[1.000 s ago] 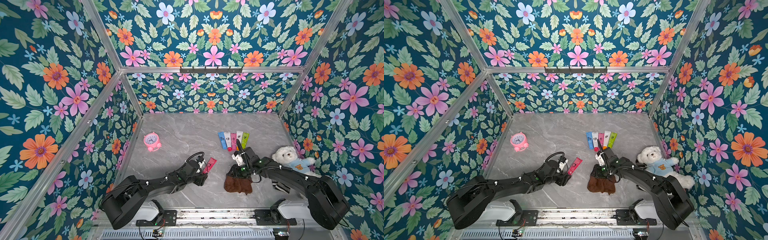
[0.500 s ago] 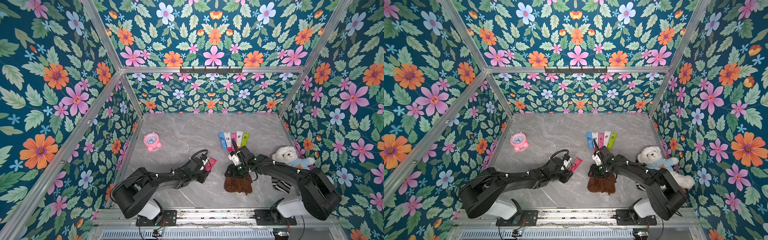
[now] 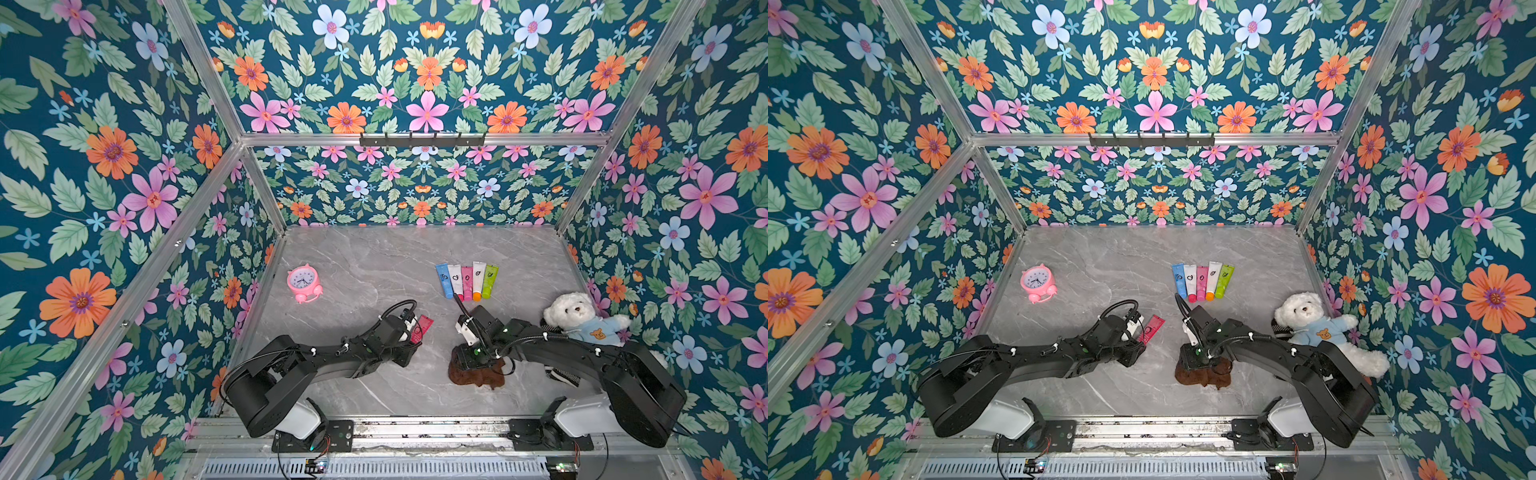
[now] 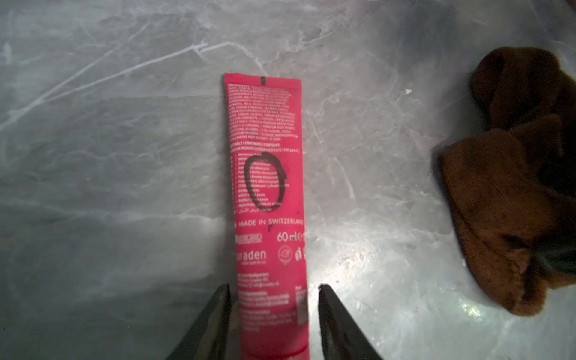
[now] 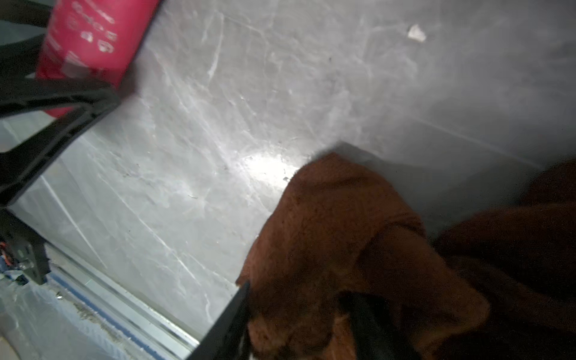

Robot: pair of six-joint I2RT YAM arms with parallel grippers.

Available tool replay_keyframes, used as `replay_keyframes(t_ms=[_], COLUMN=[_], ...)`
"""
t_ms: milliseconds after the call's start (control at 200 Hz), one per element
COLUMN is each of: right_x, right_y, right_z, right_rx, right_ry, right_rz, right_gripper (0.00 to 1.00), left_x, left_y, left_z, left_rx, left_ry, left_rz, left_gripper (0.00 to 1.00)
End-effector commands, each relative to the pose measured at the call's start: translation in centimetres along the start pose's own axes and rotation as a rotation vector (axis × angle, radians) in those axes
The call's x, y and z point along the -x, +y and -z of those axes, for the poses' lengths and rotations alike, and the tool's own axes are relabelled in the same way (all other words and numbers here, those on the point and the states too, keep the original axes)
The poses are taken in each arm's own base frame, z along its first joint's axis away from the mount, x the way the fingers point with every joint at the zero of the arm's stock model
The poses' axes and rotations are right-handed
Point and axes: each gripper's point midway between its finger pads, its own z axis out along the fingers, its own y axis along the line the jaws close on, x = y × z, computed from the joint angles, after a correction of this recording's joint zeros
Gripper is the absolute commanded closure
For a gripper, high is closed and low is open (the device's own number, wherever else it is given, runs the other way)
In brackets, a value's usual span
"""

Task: Wipe the surface of the toothpaste tube
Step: Pick up the cleaning item at the center of the board, then wipe the dirt from the toothpaste tube.

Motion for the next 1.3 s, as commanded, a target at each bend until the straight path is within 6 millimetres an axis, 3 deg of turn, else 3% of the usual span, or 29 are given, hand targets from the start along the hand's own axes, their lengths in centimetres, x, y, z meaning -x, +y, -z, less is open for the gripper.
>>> replay_keyframes(t_ms=[0,115,275,390,690,745,835,910,920,1100,1295], right_x=[0.7,1.9,4.5,6.4,9.9,10.2,10.4,10.5,10.3,9.6,8.0], right_y=[-0.9,-0.5,1.2,2.9,7.3,7.6,7.7,7.8,7.5,6.4,5.9], right_z=[0.3,2.4,6.1,6.7,1.5,0.6,-0.7,-1.4,-2.2,-4.4,-5.1], right_rx=[-0.051,-0.049,-0.008,0.028,0.198,0.212,0.232,0.244,0.235,0.219,0.234], right_ry=[-0.053,-0.144,-0.304,-0.336,-0.263,-0.250,-0.226,-0.221,-0.201,-0.153,-0.121], right_rz=[-0.028,-0.011,0.054,0.113,0.177,0.176,0.168,0.164,0.158,0.137,0.121], right_gripper=[0.84,1.00,1.00,1.00,1.00,1.00,1.00,1.00,1.00,1.00,1.00], left_x=[-1.9,-1.8,-1.8,-1.7,-2.1,-2.3,-2.5,-2.8,-2.8,-3.7,-4.3], left_y=[0.0,-0.2,-1.1,-2.1,-3.4,-3.5,-3.4,-3.1,-3.1,-2.7,-2.6], left_z=[0.0,0.2,0.3,0.6,0.8,0.9,1.4,1.8,1.9,1.6,0.6], left_rx=[-0.006,-0.006,-0.022,-0.030,-0.030,-0.031,-0.021,-0.014,-0.013,-0.003,0.010], left_ry=[0.075,0.068,0.066,0.053,0.043,0.043,0.029,0.016,0.015,0.035,0.075], left_rz=[-0.004,-0.012,-0.047,-0.088,-0.147,-0.144,-0.125,-0.094,-0.088,-0.046,-0.043], left_gripper=[0.58,0.66,0.73,0.77,0.78,0.69,0.41,0.32,0.32,0.37,0.66])
